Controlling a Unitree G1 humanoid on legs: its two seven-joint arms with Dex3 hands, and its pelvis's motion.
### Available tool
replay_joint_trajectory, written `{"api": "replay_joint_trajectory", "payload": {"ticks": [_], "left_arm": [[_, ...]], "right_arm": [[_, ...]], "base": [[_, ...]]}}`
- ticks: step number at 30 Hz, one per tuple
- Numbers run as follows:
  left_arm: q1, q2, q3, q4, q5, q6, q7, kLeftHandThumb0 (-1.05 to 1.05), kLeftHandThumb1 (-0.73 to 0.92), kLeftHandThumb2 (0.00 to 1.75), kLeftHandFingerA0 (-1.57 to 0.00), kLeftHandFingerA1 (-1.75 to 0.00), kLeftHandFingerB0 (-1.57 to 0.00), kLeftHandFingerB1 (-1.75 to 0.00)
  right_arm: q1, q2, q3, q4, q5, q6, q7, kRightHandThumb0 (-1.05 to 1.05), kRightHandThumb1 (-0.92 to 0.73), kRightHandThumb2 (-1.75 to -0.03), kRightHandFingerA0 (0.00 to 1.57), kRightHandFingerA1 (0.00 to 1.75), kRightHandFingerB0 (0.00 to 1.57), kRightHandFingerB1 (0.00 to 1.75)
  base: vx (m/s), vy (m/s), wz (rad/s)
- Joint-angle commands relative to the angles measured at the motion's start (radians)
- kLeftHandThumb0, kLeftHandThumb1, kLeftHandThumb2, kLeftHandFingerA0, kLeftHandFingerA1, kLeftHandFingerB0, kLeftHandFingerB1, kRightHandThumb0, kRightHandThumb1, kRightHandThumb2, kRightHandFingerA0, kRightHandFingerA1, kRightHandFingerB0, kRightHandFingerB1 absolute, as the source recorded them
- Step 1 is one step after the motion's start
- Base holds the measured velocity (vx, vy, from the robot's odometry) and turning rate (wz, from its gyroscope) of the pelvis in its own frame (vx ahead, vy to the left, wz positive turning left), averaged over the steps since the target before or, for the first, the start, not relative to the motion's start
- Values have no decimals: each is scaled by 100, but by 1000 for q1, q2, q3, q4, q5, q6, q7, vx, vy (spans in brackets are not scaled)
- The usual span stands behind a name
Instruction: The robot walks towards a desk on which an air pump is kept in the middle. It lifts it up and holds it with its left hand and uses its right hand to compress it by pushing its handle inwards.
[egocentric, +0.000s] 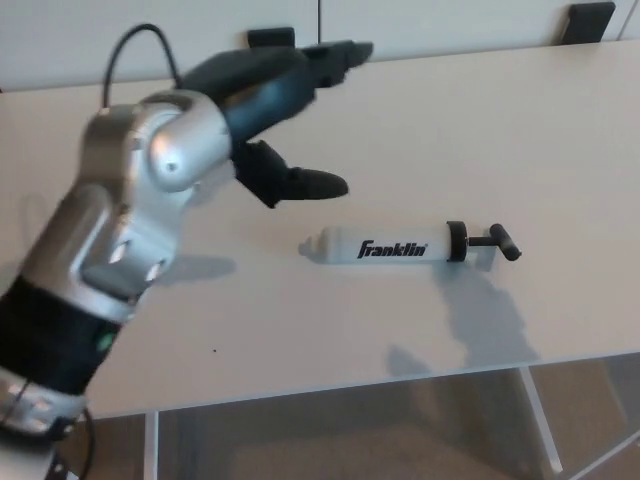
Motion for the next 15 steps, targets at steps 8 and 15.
{"api": "replay_joint_trajectory", "payload": {"ticks": [8, 15], "left_arm": [[1485, -78, 1152, -850, -1360, -407, -594, -68, 50, 56, -1, -27, -10, -25], [1649, -78, 1137, -654, -1274, -443, -791, -59, 44, 56, -10, -25, -18, -28]], "right_arm": [[702, -55, -338, -192, 413, -451, 472, -88, -78, -112, 23, 50, 10, 41], [727, -26, -309, -20, 448, -494, 577, -88, -78, -110, 27, 50, 11, 42]], "base": [[0, 0, 0], [0, 0, 0]]}}
